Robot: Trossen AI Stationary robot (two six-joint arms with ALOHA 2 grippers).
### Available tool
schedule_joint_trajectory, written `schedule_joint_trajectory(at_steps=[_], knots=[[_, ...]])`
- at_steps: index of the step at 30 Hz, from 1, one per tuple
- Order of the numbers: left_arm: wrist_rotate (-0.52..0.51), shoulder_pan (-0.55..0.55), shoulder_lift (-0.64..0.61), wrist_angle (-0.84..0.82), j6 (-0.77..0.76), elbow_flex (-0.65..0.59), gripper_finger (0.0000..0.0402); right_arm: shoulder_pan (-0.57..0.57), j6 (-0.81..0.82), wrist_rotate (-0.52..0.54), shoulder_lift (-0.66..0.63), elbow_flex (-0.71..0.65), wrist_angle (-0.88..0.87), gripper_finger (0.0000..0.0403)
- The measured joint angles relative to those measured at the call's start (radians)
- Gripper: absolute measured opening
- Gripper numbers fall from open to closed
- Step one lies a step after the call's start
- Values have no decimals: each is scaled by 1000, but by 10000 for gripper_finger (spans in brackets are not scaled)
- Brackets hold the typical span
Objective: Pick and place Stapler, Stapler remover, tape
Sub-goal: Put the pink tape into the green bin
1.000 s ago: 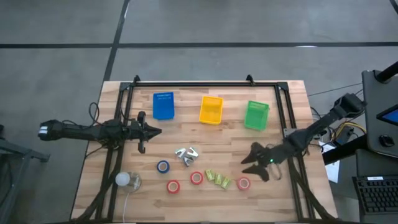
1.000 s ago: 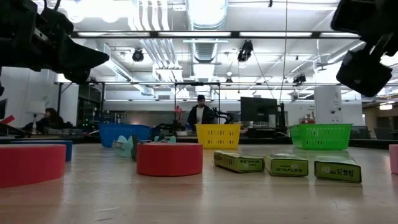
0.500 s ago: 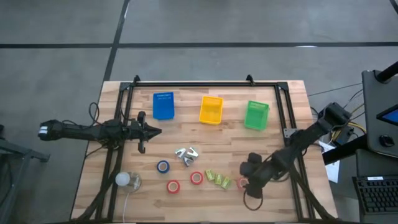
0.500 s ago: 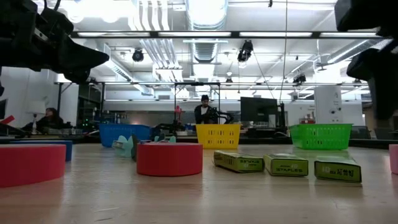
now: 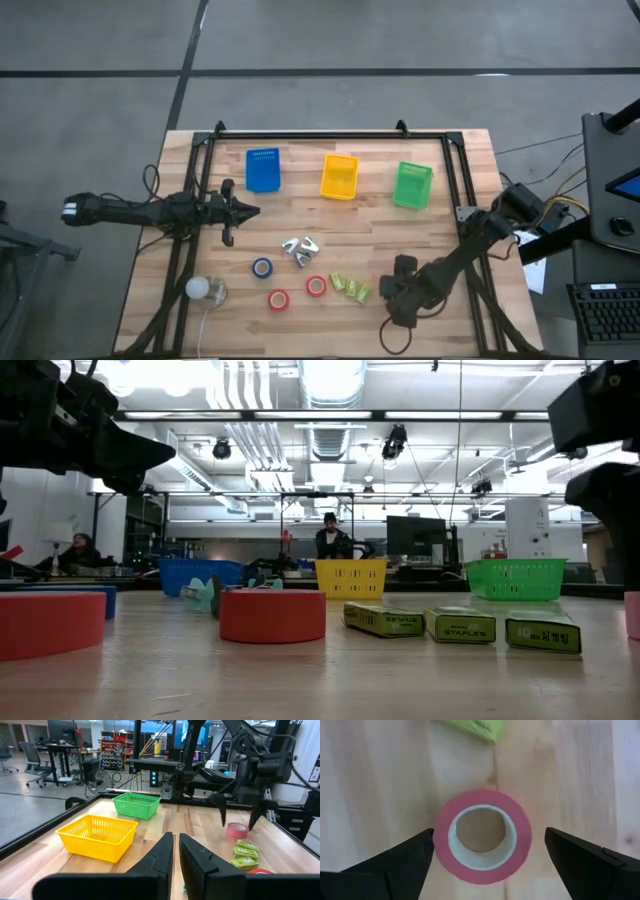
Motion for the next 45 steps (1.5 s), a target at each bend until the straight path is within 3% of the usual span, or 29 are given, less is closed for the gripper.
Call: schedule_joint_trajectory(at_steps=[11,23,31,37,45], knots=[[0,0,0,0,0,0,35,11,14,22,25,-1,3,368],[0,0,0,0,0,0,35,8,7,57,9,-1,2,292],[0,0,0,0,0,0,35,-18,-40,75,-6,-3,-14,274],[0,0,0,0,0,0,35,-78,-122,127,-57,-3,-55,284],[0,0,0,-2,0,0,35,-204,-208,228,-224,-4,-190,280]])
